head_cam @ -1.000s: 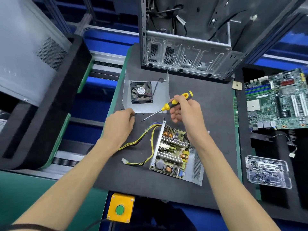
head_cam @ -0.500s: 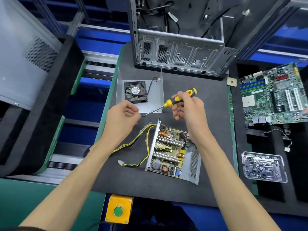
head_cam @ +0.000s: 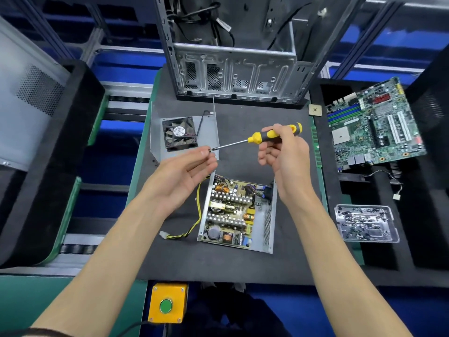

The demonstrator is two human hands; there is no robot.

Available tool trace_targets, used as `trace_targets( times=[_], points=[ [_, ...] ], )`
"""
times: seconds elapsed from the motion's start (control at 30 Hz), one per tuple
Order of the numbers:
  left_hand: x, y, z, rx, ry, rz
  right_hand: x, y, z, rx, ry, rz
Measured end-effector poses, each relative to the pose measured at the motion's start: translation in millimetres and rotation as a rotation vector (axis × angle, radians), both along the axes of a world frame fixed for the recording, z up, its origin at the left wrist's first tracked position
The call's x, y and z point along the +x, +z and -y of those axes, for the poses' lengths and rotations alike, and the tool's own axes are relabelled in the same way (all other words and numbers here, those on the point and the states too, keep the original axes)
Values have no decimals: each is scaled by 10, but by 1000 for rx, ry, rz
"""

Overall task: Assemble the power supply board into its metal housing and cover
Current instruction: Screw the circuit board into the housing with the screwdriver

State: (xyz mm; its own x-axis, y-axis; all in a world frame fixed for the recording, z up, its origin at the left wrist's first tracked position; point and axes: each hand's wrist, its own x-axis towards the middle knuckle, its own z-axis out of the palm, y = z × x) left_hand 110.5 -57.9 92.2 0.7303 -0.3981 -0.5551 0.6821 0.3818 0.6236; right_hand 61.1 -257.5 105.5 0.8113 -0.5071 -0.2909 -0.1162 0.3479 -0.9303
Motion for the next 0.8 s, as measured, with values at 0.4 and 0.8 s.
trace_targets(
  times=[0.4,0.8],
  points=[
    [-148,-48,73,123,-82,147,-231,24,65,-24,-15,1],
    [-167,-59,29,-11,-65,74,-313,65,45,-3,-28,55]
  ],
)
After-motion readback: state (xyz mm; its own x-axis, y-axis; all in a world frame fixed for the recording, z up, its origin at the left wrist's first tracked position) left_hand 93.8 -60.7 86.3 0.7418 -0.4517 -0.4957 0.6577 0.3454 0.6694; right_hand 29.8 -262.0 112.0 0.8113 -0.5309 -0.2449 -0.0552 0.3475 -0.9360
